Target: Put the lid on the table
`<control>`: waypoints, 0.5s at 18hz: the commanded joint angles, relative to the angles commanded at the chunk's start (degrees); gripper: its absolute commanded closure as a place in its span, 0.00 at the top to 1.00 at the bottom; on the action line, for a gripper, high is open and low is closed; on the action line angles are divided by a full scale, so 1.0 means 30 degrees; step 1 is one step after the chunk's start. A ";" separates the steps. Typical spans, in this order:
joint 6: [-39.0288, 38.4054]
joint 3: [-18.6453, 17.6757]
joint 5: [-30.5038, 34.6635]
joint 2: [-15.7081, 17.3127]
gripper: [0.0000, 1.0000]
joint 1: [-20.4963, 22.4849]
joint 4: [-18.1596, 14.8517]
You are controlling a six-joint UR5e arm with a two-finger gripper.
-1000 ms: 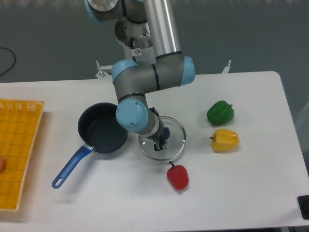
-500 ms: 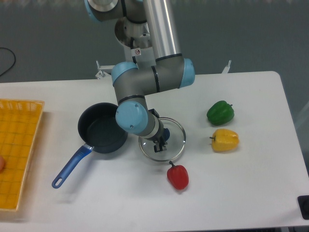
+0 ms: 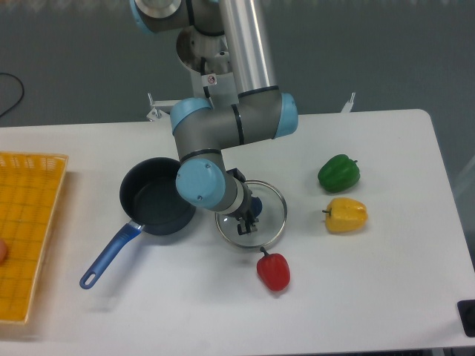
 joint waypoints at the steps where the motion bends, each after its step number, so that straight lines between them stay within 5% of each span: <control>1: -0.0029 0.0029 0.0000 0.0000 0.67 0.0000 0.0000; 9: -0.0234 0.0117 0.0029 -0.0146 0.68 -0.0117 0.0000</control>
